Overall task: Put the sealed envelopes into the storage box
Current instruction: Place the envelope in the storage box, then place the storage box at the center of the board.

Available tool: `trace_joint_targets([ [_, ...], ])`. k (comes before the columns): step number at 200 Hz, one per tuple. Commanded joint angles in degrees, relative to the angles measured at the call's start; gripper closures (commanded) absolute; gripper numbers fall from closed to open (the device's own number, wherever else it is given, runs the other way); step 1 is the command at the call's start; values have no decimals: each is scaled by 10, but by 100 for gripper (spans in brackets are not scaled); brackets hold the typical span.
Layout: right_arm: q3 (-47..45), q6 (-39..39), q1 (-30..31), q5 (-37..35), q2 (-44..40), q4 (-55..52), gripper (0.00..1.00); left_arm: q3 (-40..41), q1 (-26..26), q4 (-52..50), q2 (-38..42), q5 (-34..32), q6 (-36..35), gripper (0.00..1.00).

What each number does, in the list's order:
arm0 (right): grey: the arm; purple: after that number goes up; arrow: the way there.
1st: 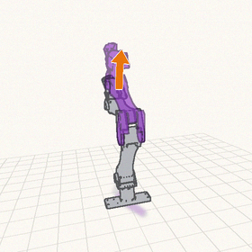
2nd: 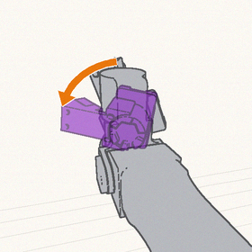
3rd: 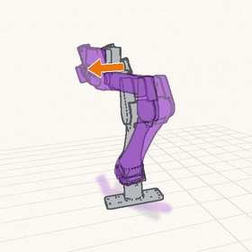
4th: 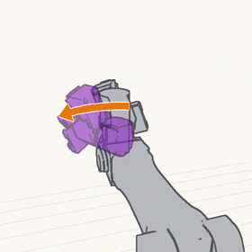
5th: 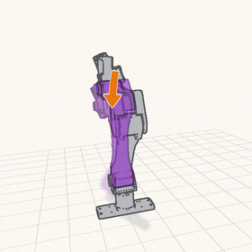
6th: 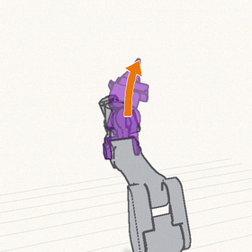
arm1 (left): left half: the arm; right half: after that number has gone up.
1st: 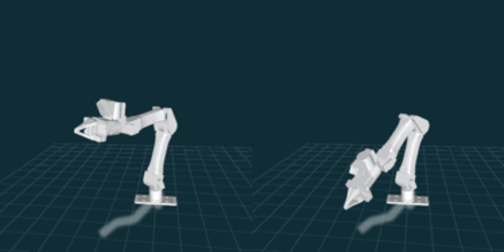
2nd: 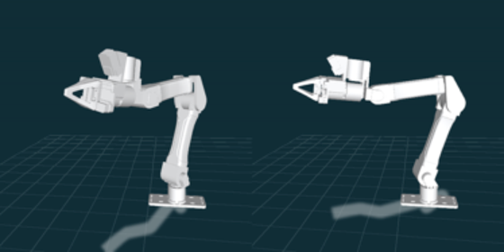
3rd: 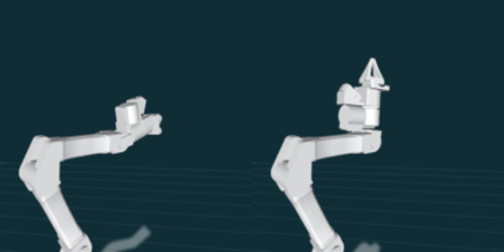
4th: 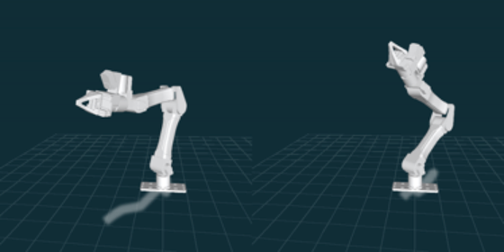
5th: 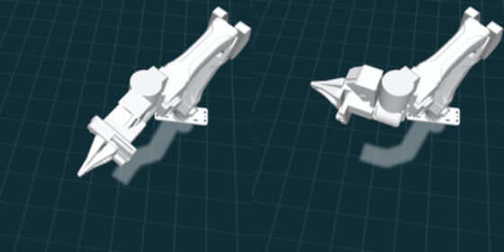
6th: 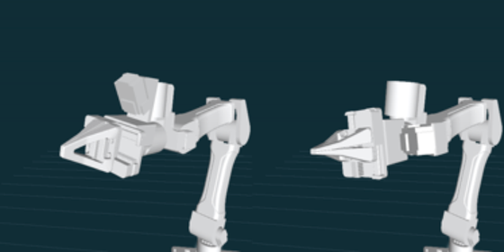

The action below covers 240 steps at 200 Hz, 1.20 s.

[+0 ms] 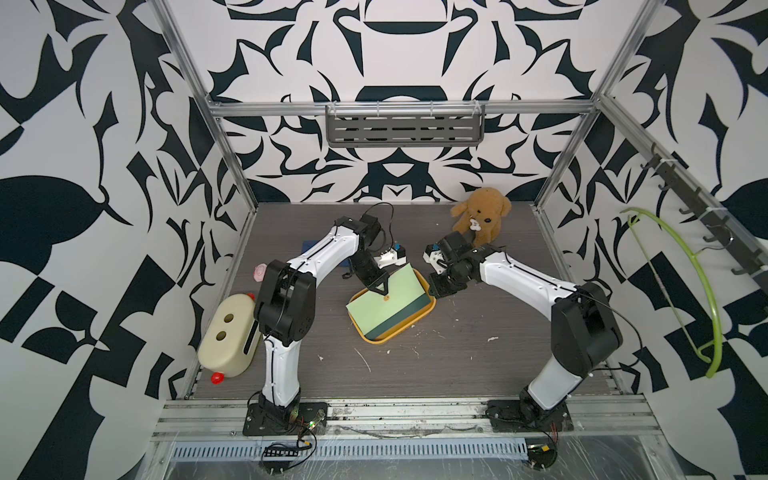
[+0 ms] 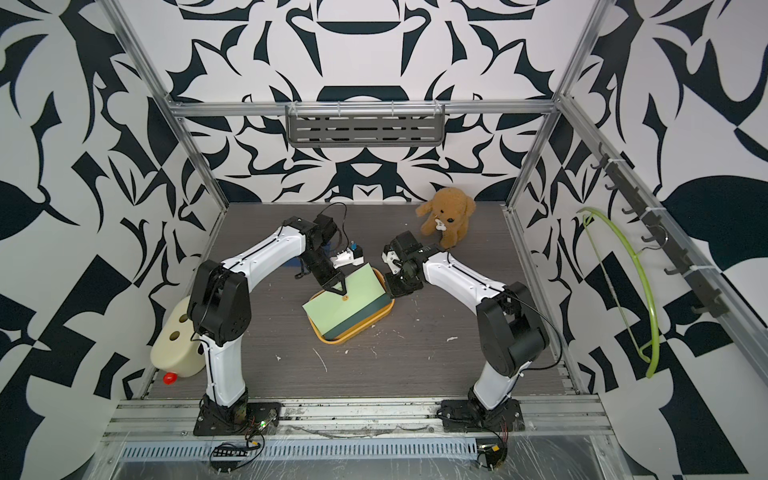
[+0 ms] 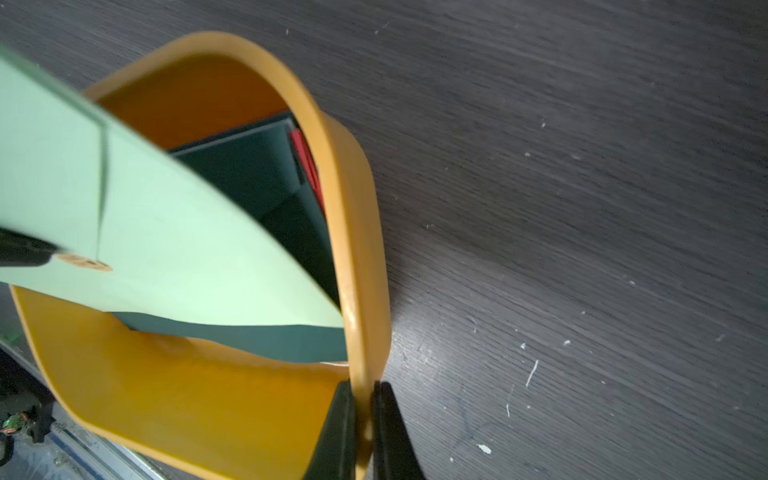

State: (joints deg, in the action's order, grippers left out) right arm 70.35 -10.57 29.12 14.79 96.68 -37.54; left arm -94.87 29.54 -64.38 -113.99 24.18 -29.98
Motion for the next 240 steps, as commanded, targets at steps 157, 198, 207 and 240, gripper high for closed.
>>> trace_joint_targets([
  [157, -2, -100, -6, -28, -1, 45, 99, 4, -49, 172, 76, -117, 203, 55],
  [198, -3, -155, -34, -89, 2, 48, 98, 63, -138, 260, 99, -158, 335, 54],
  [207, -3, -162, -40, -98, 1, 47, 98, 74, -157, 270, 97, -169, 360, 53],
  [240, 7, -149, -60, -105, 3, 31, 96, 83, -195, 288, 65, -201, 403, 53],
])
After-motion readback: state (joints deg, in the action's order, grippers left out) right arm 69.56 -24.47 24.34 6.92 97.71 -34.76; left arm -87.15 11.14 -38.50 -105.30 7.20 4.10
